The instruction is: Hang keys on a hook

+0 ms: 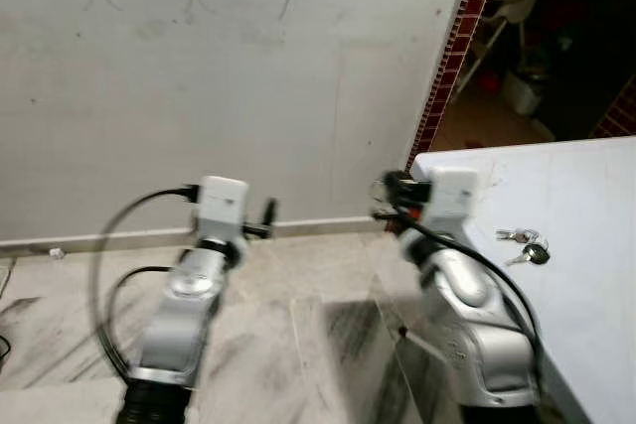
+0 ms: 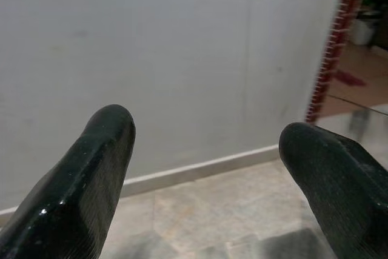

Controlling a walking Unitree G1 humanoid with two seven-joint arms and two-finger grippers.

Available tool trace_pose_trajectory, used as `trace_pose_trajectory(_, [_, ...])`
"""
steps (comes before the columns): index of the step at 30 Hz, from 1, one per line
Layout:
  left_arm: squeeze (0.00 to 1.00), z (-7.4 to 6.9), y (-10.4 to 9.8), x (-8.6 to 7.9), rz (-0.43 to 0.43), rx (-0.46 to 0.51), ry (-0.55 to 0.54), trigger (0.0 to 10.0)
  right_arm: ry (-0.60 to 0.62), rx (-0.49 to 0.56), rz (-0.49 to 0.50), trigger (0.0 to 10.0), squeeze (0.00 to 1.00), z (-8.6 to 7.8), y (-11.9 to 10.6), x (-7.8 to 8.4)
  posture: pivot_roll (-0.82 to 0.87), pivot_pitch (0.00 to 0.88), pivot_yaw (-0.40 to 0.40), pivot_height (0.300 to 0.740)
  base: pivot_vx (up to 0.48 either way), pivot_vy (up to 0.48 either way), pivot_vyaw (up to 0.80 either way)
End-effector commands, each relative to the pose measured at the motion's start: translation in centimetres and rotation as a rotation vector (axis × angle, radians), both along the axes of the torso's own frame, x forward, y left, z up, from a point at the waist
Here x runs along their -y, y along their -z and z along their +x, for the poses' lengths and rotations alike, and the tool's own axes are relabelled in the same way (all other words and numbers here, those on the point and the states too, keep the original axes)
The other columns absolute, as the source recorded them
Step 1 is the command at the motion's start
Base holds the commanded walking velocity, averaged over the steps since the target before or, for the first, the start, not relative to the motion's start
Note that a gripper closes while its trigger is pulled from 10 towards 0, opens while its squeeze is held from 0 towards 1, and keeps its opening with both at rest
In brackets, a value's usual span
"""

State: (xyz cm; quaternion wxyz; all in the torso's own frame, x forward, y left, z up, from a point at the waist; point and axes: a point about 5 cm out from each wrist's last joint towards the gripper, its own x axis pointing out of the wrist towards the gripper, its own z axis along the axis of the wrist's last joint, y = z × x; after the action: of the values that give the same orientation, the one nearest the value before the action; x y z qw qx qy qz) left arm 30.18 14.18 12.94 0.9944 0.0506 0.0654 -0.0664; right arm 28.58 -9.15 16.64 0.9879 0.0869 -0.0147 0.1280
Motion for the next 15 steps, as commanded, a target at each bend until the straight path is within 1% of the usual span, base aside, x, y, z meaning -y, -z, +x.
trace_pose_trajectory(1, [0.0,0.04,-0.56,1.48,-0.023,0.027,0.08,10.0,0.033,0.015,-0.008,10.0,0.0,0.17,-0.37,0.79,0.17,0.0,-0.053,0.74,0.0,0.0,0.0])
trace_pose_trajectory(3, [0.0,0.01,-0.81,1.59,-0.025,0.042,0.094,10.0,0.032,0.016,-0.009,10.0,0.0,0.2,-0.41,0.76,0.17,0.0,-0.053,0.74,0.0,0.0,0.0])
trace_pose_trajectory(5, [0.0,0.14,-0.76,1.57,-0.065,0.021,0.095,10.0,0.032,0.018,-0.012,10.0,0.0,0.23,-0.39,0.76,0.17,0.0,-0.054,0.74,0.0,0.0,0.0])
trace_pose_trajectory(7, [0.0,0.15,-0.84,1.55,-0.064,0.026,0.099,10.0,0.033,0.02,-0.014,10.0,0.0,0.25,-0.43,0.78,0.17,0.0,-0.054,0.74,0.0,0.0,0.0])
trace_pose_trajectory(10, [0.0,0.05,-0.83,1.66,-0.088,0.026,0.12,10.0,0.035,0.023,-0.015,10.0,0.0,0.28,-0.43,0.8,0.17,0.0,-0.057,0.74,0.0,0.0,0.0])
trace_pose_trajectory(15, [0.0,-0.01,-0.81,1.8,-0.094,0.023,0.132,10.0,0.036,0.03,-0.022,10.0,0.0,0.39,-0.53,0.8,0.17,0.0,-0.058,0.74,0.318,0.0,0.0])
